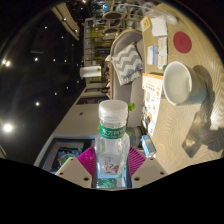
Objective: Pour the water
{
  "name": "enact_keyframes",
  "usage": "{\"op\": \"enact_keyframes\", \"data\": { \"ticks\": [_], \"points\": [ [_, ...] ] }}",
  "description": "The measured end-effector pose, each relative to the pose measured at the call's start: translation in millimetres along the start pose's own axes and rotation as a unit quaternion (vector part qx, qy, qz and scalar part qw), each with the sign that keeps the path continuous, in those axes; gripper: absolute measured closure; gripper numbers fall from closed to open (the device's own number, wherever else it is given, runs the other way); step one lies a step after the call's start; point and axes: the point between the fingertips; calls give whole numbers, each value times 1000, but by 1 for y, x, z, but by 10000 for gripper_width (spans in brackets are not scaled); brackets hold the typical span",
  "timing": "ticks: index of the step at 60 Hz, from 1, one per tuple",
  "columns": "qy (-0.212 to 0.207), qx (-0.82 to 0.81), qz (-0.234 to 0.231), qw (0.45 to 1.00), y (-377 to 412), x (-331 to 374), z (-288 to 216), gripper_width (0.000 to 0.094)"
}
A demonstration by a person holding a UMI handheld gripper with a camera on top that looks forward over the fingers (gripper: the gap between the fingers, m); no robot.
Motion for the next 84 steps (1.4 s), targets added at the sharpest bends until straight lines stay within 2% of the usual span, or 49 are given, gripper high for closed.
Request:
{"op": "enact_keyframes", "data": {
  "ticks": [7,15,27,34,39,47,54,61,70,84],
  "points": [
    [-24,-115,-31,993,-23,-2,-32,548],
    [-25,-203,-48,978,-42,-2,-45,548],
    [-2,-191,-27,981,-50,8,-42,547],
    [18,-39,31,999,-56,14,-45,548],
    [20,130,81,988,-57,13,-66,547],
    [-2,384,135,913,-41,32,-120,543],
    [-28,532,180,827,-46,39,-178,541],
    [-28,604,232,762,-82,50,-228,543],
    [-4,634,276,723,-141,58,-269,543],
    [32,646,293,704,-212,64,-273,537]
  ]
}}
Point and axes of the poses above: the point between the fingertips, and its own axes, seen from behind it with the camera up: y to the left, z down, x backward, against the way the camera looks, and after that the axes turned 12 degrees about x, right-handed
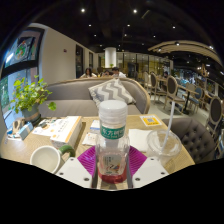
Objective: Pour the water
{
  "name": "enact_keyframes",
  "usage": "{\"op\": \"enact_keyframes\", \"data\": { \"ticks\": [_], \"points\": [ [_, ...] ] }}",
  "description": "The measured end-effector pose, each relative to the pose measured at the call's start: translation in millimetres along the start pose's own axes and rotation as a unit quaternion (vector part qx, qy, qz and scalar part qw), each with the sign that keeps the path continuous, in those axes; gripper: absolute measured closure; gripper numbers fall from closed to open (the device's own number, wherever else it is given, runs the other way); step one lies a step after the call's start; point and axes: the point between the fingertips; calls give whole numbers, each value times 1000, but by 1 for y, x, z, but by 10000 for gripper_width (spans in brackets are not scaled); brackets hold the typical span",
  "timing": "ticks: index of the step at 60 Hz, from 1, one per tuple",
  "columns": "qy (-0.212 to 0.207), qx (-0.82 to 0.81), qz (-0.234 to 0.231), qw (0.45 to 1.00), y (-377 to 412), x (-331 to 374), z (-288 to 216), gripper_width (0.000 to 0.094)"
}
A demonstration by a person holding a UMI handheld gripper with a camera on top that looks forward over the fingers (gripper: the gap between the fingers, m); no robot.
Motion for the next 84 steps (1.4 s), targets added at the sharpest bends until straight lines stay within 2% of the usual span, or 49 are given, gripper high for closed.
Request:
{"op": "enact_keyframes", "data": {
  "ticks": [6,9,16,19,21,27,28,37,49,64,74,84],
  "points": [
    [16,-2,-5,1000,5,-9,25,529],
    [-2,3,-1,1000,6,-8,25,526],
    [-6,3,4,1000,6,-5,25,463],
    [10,-4,2,1000,5,-4,30,427],
    [21,-10,-1,1000,7,-2,34,361],
    [45,-20,-6,999,11,9,45,79],
    [50,-20,-3,999,9,13,47,69],
    [80,-10,12,997,11,62,59,81],
    [105,-7,19,994,34,171,51,81],
    [96,-16,32,995,73,305,27,80],
    [93,-7,44,995,86,349,24,81],
    [92,-8,50,995,92,364,23,82]
  ]
}}
Point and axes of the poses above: the point between the fingertips, and its own axes, seen from behind it with the camera up: y to the left, z down, x backward, against the way the camera looks, and after that the axes turned 12 degrees about x, right-handed
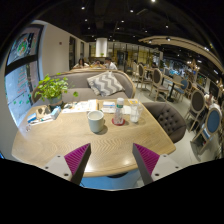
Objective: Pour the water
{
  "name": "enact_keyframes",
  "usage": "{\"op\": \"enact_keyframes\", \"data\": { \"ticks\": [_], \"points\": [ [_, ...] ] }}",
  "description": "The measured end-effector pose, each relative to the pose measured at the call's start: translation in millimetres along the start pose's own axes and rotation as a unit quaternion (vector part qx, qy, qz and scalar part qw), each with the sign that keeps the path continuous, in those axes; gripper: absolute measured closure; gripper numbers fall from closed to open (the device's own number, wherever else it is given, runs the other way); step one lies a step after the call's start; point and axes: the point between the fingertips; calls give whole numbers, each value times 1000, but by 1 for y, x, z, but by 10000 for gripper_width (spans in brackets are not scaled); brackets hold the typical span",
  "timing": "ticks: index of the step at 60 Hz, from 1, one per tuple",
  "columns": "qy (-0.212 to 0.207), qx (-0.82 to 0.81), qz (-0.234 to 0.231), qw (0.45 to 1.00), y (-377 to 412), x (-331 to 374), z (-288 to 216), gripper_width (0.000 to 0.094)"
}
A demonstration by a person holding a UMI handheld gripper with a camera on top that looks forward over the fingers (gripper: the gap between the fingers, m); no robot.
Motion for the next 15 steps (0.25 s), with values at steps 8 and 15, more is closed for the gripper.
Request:
{"op": "enact_keyframes", "data": {
  "ticks": [8,15],
  "points": [
    [1,12,0,1000,1,4,1,81],
    [7,12,-3,1000,6,1,4,82]
  ]
}}
Point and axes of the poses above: the point between the fingertips, and its own axes, seen from behind it with the camera up: y to the left, z down, x backward, against the way the camera looks, and after that the axes turned 12 degrees about x, right-handed
